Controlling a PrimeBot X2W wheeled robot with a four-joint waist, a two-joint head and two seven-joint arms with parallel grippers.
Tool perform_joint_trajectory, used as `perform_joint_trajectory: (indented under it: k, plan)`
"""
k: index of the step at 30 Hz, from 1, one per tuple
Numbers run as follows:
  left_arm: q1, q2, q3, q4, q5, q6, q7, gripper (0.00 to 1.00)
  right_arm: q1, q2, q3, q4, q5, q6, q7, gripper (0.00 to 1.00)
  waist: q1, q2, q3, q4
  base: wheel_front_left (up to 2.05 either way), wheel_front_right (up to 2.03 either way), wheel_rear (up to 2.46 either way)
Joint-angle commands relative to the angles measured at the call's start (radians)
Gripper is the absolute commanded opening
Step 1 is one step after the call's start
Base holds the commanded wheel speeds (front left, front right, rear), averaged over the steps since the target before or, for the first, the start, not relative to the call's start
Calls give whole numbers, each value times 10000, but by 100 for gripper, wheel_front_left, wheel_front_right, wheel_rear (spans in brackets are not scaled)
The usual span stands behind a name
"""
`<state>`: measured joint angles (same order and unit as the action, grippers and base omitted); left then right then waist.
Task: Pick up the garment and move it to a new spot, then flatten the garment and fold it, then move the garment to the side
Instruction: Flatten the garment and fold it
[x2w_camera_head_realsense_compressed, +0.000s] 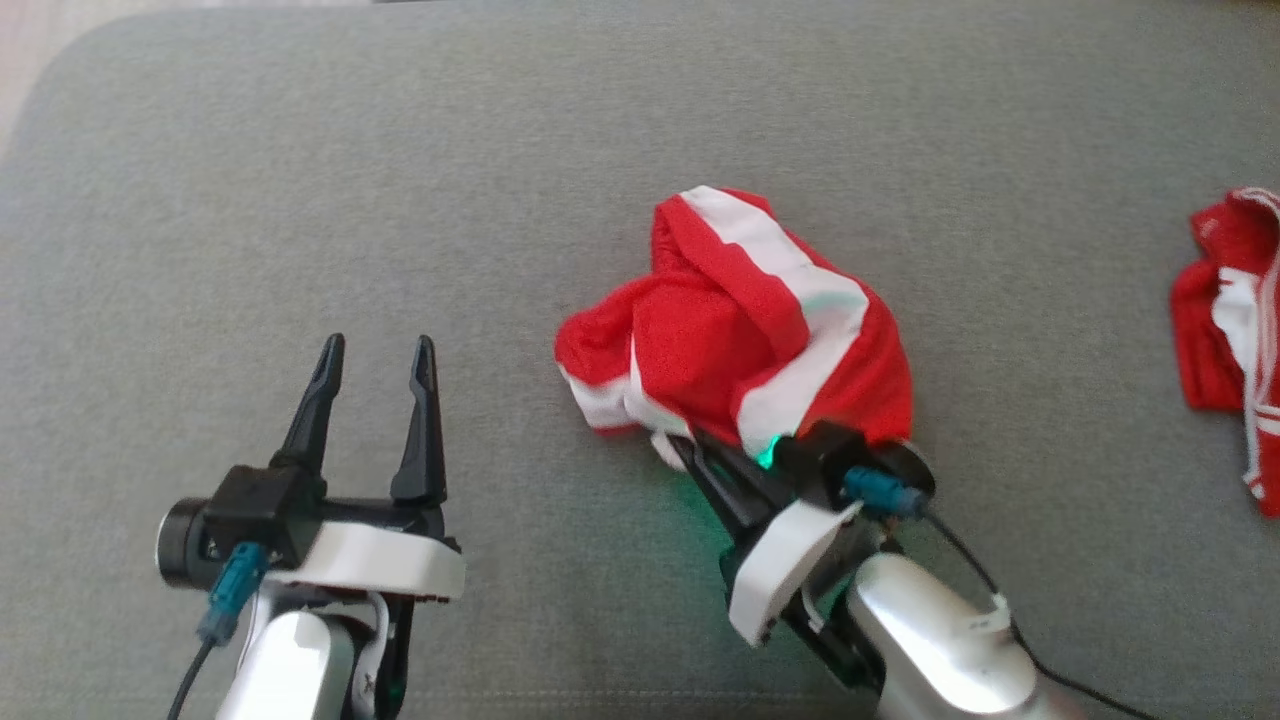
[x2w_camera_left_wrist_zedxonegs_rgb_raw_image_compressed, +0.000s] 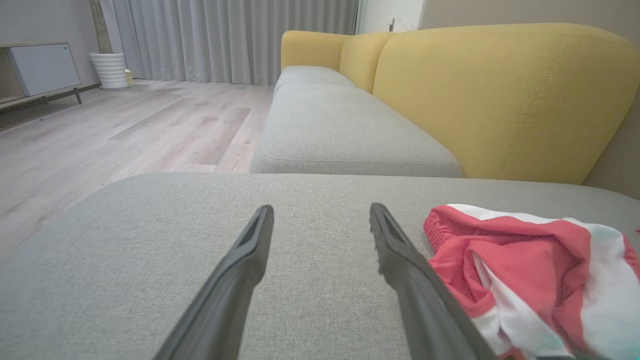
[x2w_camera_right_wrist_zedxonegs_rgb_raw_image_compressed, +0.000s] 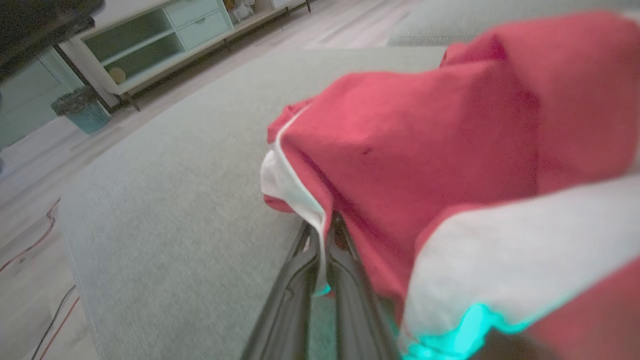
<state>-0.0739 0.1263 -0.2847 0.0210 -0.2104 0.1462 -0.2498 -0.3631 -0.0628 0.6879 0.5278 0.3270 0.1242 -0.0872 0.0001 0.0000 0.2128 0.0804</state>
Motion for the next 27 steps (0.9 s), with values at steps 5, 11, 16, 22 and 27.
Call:
perform_joint_trajectory:
  k: [5,11,16,22,27]
  plan:
    - [-325,-5,497,-369,177,-108,-119,100,-292,-112,-632,-1963,40,65,119,0,-1,0,-22,-429,0,0,0]
    - [-385,-113,551,-329,261,-226,-119,100,-150,-548,-2055,-3320,-21,65,776,0,-1,0,39,-544,0,0,0]
    - [-445,-261,553,-338,372,-335,-119,100,223,-1068,-4010,-3548,127,65,1485,0,-1,0,223,-486,0,0,0]
    - [-526,-347,643,-319,453,-432,-120,100,505,-1272,-4850,-2553,985,65,1825,100,-1,0,423,-473,0,0,0]
    - [-564,-397,708,-294,537,-494,-120,100,437,-1335,-5315,-1735,1274,65,1369,100,-1,0,499,-555,0,0,0]
